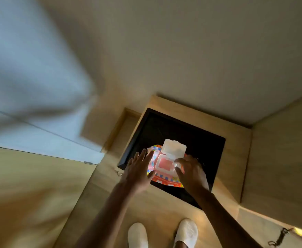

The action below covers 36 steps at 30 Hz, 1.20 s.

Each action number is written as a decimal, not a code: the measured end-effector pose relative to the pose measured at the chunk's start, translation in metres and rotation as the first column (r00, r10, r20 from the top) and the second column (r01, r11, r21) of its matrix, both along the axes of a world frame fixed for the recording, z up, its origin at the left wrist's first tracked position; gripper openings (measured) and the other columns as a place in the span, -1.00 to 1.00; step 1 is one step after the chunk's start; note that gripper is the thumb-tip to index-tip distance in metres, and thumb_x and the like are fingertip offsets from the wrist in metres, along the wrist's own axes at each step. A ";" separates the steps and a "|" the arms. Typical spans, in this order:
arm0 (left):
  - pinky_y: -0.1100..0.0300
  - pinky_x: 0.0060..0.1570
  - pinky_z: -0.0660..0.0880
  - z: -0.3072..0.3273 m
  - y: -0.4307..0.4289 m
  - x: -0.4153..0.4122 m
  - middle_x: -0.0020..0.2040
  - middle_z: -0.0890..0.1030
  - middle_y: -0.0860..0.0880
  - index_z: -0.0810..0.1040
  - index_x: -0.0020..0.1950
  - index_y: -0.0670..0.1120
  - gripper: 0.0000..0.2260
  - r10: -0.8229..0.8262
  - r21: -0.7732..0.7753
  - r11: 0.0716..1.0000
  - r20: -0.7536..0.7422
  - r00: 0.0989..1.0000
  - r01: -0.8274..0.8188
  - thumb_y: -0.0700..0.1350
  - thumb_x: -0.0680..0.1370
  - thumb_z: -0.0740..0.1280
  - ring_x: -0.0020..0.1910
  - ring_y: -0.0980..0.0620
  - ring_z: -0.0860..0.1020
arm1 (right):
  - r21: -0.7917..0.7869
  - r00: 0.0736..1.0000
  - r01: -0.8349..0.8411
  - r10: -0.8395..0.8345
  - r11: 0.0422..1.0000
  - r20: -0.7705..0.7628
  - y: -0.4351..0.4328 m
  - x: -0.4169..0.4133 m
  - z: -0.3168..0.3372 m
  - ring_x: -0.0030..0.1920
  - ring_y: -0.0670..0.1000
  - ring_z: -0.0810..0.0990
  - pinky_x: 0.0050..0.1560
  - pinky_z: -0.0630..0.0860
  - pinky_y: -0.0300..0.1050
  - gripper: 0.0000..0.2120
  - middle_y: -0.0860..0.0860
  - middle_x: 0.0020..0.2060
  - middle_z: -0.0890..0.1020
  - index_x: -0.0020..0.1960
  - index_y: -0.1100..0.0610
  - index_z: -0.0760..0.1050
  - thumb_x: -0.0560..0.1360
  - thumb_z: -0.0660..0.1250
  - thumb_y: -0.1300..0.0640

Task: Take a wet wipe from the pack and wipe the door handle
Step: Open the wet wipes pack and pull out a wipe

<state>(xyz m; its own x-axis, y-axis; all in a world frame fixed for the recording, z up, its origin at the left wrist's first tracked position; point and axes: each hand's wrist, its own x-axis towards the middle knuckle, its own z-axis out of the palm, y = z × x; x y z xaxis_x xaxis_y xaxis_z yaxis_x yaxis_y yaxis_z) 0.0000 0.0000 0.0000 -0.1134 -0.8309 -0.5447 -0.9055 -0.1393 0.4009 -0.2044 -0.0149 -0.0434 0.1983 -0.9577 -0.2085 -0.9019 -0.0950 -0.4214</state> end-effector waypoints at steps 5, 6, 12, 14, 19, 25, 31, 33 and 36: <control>-0.06 0.48 -0.06 -0.064 -0.005 -0.012 0.58 -0.16 -0.08 -0.10 0.53 0.16 -0.33 -0.020 -0.109 0.994 0.015 1.000 0.022 0.33 0.49 0.02 0.55 -0.12 -0.13 | -0.116 0.996 -0.018 0.028 0.993 0.087 0.002 0.002 -0.053 0.15 0.10 0.59 0.13 0.55 0.05 -0.74 0.08 0.13 0.63 0.07 -0.03 0.63 0.38 0.50 0.03; -0.06 0.47 -0.06 -0.076 -0.005 -0.012 0.58 -0.14 -0.09 -0.08 0.53 0.17 -0.30 -0.025 -0.151 0.988 0.022 0.999 0.028 0.39 0.45 -0.04 0.55 -0.13 -0.12 | -0.140 0.996 -0.003 0.015 0.990 0.084 0.005 0.002 -0.060 0.14 0.12 0.58 0.12 0.52 0.04 -0.75 0.09 0.11 0.63 0.07 -0.03 0.64 0.40 0.48 0.01; -0.17 0.44 0.16 -0.103 -0.005 -0.006 0.57 0.03 -0.16 0.03 0.48 0.21 -0.37 -0.024 -0.306 0.952 0.006 1.000 0.025 0.24 0.49 0.23 0.53 -0.20 0.08 | -0.223 0.995 0.066 -0.048 0.973 0.086 0.004 0.008 -0.067 0.02 0.18 0.54 0.03 0.52 0.11 -0.82 0.09 -0.06 0.59 -0.01 0.01 0.66 0.39 0.49 0.03; -0.16 0.42 0.19 -0.102 -0.003 -0.007 0.57 0.04 -0.14 0.10 0.50 0.17 -0.33 -0.004 -0.309 0.951 -0.001 1.000 0.003 0.16 0.47 0.34 0.53 -0.19 0.09 | -0.232 0.995 0.068 -0.050 0.970 0.083 0.004 0.009 -0.066 0.01 0.19 0.55 0.03 0.52 0.14 -0.84 0.10 -0.07 0.59 -0.06 0.03 0.67 0.37 0.51 0.04; -0.10 0.44 0.09 -0.099 -0.005 -0.007 0.58 -0.04 -0.15 0.08 0.52 0.14 -0.30 -0.027 -0.312 0.949 0.044 0.999 0.039 0.17 0.47 0.34 0.54 -0.18 0.03 | -0.259 0.999 -0.019 0.026 0.966 0.023 0.002 0.008 -0.056 0.00 0.21 0.56 0.00 0.53 0.14 -0.87 0.11 -0.07 0.59 -0.14 0.05 0.66 0.35 0.52 0.04; -0.13 0.50 0.04 -0.102 -0.014 -0.010 0.57 -0.05 -0.16 0.10 0.52 0.04 -0.19 -0.076 -0.305 0.948 0.053 0.996 0.088 0.25 0.39 0.38 0.55 -0.17 -0.03 | -0.217 0.991 -0.122 0.108 0.969 -0.072 -0.002 0.010 -0.055 0.05 0.22 0.55 0.00 0.50 0.13 -0.82 0.13 -0.04 0.59 -0.12 0.08 0.63 0.35 0.51 0.03; -0.07 0.49 0.07 -0.101 -0.013 -0.014 0.57 0.03 -0.13 0.20 0.48 0.01 -0.20 -0.030 -0.316 0.948 -0.017 0.999 0.023 0.22 0.34 0.44 0.54 -0.14 0.05 | -0.149 0.953 -0.260 0.228 0.954 -0.198 -0.003 0.010 -0.060 0.08 0.21 0.55 0.06 0.50 0.11 -0.69 0.13 0.02 0.59 -0.01 0.12 0.58 0.34 0.52 -0.01; -0.10 0.48 0.14 -0.102 -0.012 -0.014 0.57 0.05 -0.13 0.22 0.47 0.01 -0.20 -0.008 -0.313 0.950 -0.034 0.999 -0.003 0.21 0.33 0.46 0.54 -0.15 0.07 | -0.140 0.943 -0.286 0.252 0.948 -0.219 -0.004 0.011 -0.060 0.05 0.19 0.57 0.06 0.51 0.08 -0.65 0.13 0.02 0.59 0.00 0.13 0.57 0.32 0.54 -0.01; -0.10 0.48 0.13 -0.102 -0.012 -0.016 0.57 0.03 -0.12 0.14 0.49 0.02 -0.16 0.003 -0.315 0.949 -0.037 0.999 -0.015 0.22 0.33 0.45 0.54 -0.14 0.05 | -0.146 0.933 -0.306 0.266 0.941 -0.242 -0.005 0.012 -0.062 0.03 0.19 0.57 0.08 0.51 0.06 -0.64 0.14 0.02 0.59 0.00 0.14 0.56 0.30 0.55 0.01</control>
